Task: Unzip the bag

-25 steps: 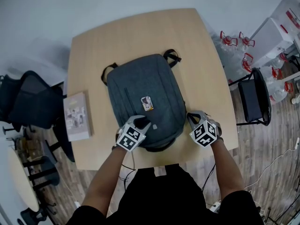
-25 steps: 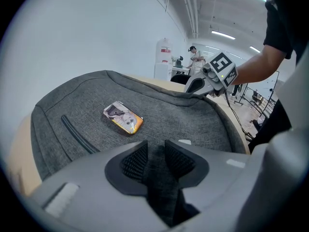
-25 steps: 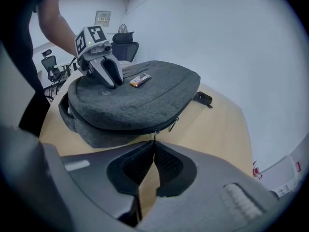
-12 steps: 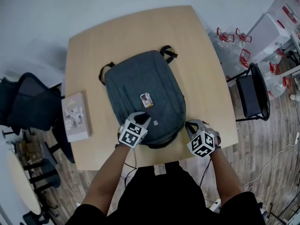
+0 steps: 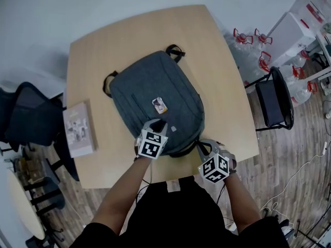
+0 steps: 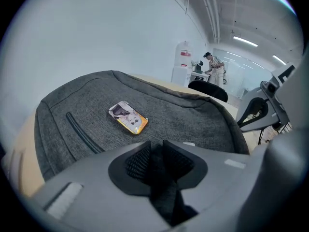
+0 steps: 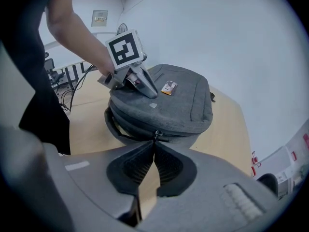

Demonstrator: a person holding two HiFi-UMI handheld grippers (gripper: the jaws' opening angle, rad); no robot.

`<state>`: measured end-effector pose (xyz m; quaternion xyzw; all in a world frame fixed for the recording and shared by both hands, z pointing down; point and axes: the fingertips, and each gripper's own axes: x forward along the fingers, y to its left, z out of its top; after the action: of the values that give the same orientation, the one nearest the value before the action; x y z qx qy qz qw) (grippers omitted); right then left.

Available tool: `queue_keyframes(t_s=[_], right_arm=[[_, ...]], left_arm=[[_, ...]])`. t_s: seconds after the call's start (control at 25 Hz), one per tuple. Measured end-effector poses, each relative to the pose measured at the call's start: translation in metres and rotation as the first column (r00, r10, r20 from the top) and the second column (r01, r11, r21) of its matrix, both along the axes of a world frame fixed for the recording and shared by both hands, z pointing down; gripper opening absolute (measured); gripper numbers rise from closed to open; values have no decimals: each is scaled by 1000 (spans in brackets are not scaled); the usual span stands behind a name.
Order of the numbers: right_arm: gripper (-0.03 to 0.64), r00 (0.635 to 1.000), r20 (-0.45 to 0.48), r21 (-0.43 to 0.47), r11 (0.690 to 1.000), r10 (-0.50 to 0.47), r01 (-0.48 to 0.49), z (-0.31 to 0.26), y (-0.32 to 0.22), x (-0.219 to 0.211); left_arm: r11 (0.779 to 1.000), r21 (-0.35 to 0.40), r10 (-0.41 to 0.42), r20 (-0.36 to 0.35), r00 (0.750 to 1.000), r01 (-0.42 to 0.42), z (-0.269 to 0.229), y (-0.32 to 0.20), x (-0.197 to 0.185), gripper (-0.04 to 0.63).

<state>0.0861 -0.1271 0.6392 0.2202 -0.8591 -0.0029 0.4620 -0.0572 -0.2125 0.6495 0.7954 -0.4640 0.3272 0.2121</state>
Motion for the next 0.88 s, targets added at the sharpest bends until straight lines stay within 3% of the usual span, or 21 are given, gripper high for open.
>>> queue_keyframes(t_s=[0.24,0.4,0.52,0.64,0.88], right_arm=[[8,1000,-5,-5,1000,23,-23,-4,5,0],[3,999,-4,-30,999,-38,38,2,32,-21],[3,994,58,-19,996,90,-89,-2,32,-21],[5,965,115,-18,972,236,-235,-9,14,-3],[5,933,166,15,946,318,-325,-18,-12,20]], left_arm=[[995,-3,-103,-34,994,103,-2,-15,14,95],[978,-32,-210,-106,972,207,-4,-30,25,58],[972,-34,-234,-114,965,232,-6,-34,28,57],[973,-26,-231,-127,965,229,-7,-34,27,52],[974,-27,-226,-134,965,225,-7,-34,27,55]])
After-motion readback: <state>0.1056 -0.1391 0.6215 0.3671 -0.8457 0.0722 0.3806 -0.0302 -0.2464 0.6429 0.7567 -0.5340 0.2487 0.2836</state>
